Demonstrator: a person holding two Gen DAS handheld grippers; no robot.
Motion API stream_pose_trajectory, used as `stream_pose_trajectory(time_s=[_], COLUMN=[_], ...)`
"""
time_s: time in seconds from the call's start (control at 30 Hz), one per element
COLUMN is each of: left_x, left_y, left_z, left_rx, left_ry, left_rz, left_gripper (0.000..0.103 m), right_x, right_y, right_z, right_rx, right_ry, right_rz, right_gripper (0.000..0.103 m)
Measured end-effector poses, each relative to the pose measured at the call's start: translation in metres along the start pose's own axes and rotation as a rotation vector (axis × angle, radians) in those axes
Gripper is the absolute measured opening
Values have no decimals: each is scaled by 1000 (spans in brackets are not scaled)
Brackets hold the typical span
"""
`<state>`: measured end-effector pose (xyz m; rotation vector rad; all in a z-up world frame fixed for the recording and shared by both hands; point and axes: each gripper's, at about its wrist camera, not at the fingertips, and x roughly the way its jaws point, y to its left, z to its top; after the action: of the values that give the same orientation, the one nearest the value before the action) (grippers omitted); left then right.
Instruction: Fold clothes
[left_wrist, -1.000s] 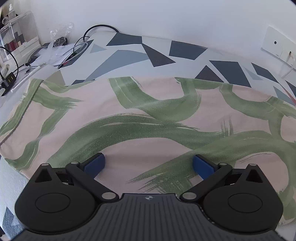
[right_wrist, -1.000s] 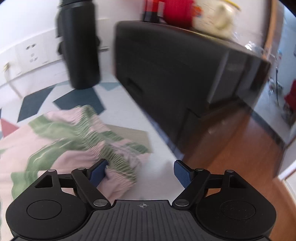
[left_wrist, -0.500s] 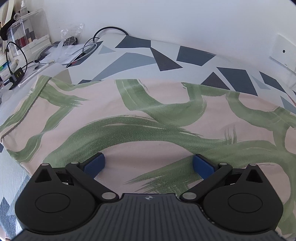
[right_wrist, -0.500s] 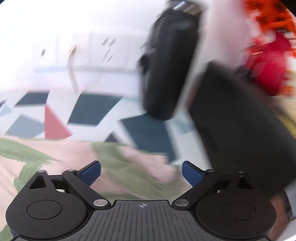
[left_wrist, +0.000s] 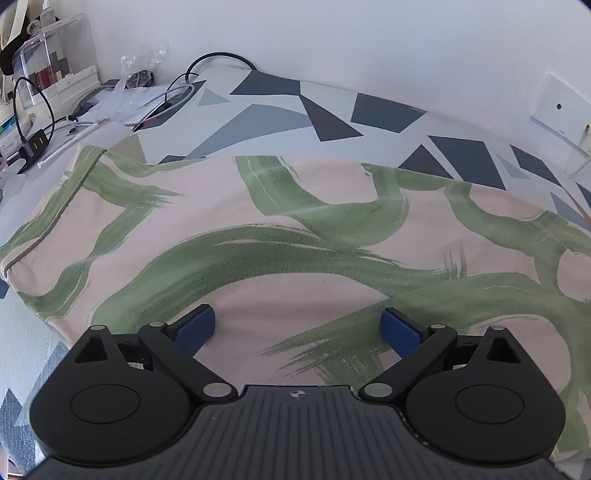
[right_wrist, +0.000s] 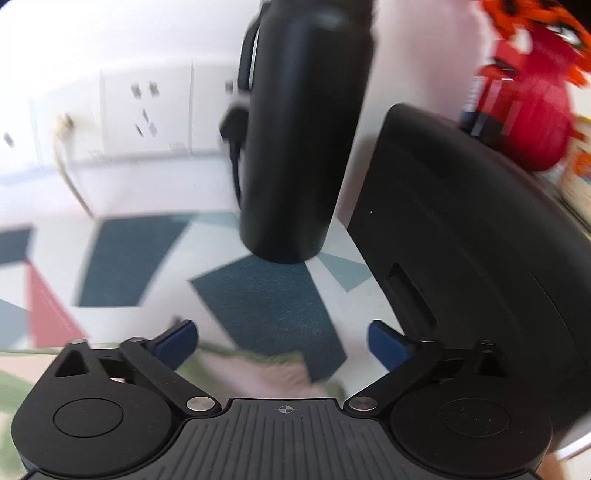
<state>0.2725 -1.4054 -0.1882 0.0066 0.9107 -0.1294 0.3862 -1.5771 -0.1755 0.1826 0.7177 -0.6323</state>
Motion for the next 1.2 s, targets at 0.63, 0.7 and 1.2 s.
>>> stream_pose_trajectory(time_s=[0.63,0.7,1.2], left_x=[-3,2,-2], left_y=[224,225,268], left_z=[-10,-4,10], left_rx=[-547,-547,-709], left_ry=[-143,-154,-208], left_rz=[40,32,-153], left_gripper=[85,88,13], right_x=[-136,-143,-163], right_y=[96,102,122], right_z=[-78,-74,-95], right_rx=[-79,-92,-49], right_ry=[101,83,114], right_rz=[85,76,88], right_gripper=[102,102,102])
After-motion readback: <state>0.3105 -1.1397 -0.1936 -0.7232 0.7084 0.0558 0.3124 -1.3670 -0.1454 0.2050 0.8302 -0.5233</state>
